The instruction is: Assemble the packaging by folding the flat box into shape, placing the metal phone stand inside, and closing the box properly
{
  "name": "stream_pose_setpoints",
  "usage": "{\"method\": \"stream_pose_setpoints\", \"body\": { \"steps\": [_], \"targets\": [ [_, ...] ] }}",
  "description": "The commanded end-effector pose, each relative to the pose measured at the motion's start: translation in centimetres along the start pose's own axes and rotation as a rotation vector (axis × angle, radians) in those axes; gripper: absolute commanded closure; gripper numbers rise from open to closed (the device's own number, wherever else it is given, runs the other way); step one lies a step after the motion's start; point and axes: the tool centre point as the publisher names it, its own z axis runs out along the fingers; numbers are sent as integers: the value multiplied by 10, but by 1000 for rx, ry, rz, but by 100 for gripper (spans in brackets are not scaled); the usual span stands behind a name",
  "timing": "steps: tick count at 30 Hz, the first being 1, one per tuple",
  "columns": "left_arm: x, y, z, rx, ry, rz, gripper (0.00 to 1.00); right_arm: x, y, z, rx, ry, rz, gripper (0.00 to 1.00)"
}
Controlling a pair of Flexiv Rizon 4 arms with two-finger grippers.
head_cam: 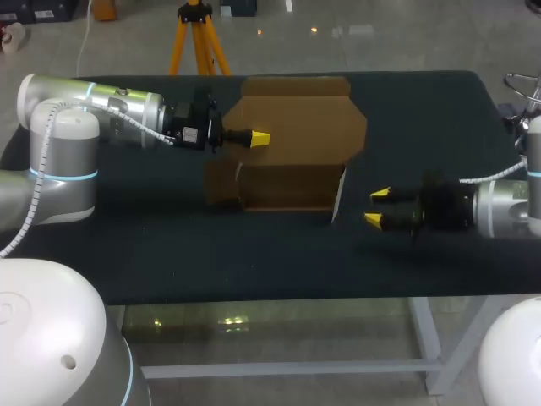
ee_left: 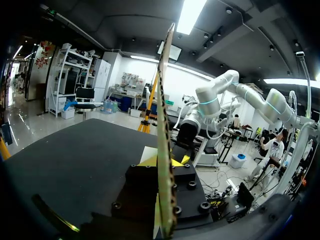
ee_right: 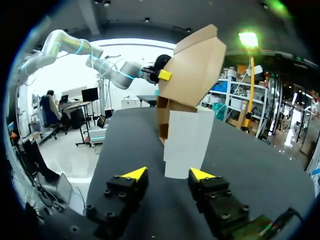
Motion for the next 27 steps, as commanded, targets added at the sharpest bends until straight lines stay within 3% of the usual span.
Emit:
{"method": "stream_pose_setpoints", "body": {
  "steps": [1,13,27],
  "targets": [
    [-1,2,1,-2,2,-1,100,-15,-5,16,-6,57,-7,42],
    [-1,2,1,-2,2,-1,100,-37,3,43,21,58,-13,43],
    [-1,2,1,-2,2,-1,100,-37,11,68,37,30,6,50]
  ]
}}
